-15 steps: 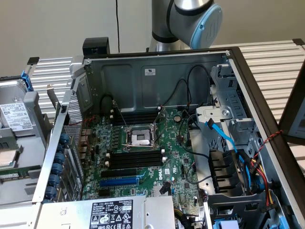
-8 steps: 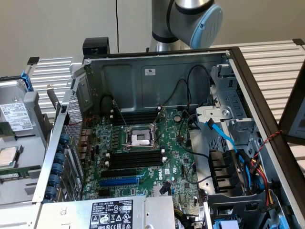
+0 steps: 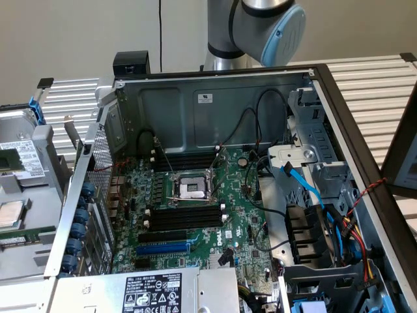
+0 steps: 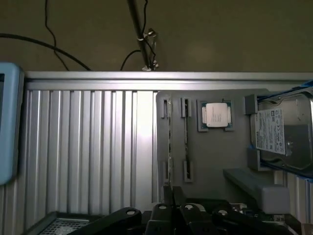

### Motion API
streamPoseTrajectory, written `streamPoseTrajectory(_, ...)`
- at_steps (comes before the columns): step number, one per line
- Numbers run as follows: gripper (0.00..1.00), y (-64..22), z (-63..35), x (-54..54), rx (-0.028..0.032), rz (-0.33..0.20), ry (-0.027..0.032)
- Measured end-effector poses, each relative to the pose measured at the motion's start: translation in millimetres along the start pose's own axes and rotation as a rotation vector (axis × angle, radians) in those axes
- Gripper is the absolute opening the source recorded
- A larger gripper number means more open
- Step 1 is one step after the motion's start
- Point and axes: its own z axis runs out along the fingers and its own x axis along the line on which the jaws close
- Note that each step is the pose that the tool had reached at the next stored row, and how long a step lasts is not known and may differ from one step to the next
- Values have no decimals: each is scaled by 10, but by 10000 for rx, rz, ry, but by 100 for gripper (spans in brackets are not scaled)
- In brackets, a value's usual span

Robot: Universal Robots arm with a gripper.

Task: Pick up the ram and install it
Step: 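Pick up the ram and move it above insertion slot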

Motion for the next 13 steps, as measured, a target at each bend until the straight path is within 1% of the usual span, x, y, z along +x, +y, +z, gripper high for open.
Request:
streamPoseTrajectory(3, 13, -79, -90, 14, -47, -3, -15)
streamPoseTrajectory(4, 13, -103, -120, 19, -69, -2, -16)
streamPoseTrajectory(5, 13, -130, -152, 26, -103, -3, -16)
streamPoseTrajectory(8, 13, -227, -221, 42, -161, -4, -15)
streamPoseTrajectory(11, 12, -353, -252, 51, -178, -5, -16)
streamPoseTrajectory(13, 12, -445, -261, 53, -183, -5, -29)
